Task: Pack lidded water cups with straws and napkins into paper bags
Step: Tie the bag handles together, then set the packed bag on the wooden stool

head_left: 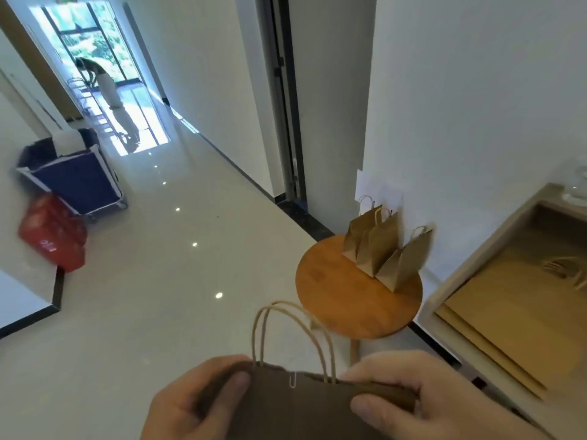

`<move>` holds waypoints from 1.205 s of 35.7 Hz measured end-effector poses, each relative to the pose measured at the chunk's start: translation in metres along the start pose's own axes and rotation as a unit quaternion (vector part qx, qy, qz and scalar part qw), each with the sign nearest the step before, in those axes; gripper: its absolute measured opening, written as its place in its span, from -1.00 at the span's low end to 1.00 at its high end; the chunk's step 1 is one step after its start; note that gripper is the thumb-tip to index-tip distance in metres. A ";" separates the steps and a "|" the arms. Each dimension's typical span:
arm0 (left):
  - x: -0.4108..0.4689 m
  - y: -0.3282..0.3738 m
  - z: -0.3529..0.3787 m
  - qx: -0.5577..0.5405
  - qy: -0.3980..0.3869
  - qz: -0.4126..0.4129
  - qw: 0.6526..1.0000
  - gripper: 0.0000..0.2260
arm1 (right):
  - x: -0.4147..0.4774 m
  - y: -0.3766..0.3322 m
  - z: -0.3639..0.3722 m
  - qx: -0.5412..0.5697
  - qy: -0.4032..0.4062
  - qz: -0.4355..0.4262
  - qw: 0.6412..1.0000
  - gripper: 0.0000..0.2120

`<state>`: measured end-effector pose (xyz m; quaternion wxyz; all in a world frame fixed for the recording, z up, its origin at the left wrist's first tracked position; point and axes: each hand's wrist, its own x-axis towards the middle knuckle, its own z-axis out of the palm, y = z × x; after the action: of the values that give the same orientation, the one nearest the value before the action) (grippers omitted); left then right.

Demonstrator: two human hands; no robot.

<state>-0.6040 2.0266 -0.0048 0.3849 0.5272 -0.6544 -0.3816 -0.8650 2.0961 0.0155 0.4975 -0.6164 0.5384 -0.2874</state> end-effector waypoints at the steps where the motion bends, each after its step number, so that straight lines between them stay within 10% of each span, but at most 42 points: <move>1: 0.008 -0.011 -0.009 -0.003 -0.025 -0.010 1.000 -0.54 | 0.010 0.000 0.005 -0.016 0.003 0.001 1.000 -0.47; 23: 0.307 -0.085 0.055 0.080 -0.215 0.072 0.971 -0.54 | 0.270 0.048 -0.092 -0.205 -0.102 0.180 0.957 -0.58; 43: 0.613 -0.106 0.127 0.095 -0.319 0.063 0.941 -0.72 | 0.496 0.130 -0.156 -0.108 0.142 0.364 0.914 -0.62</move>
<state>-0.7675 1.4197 -0.0909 0.1274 0.3694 -0.8079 -0.4412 -0.9266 1.5879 -0.1419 0.4163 -0.3805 0.8182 -0.1116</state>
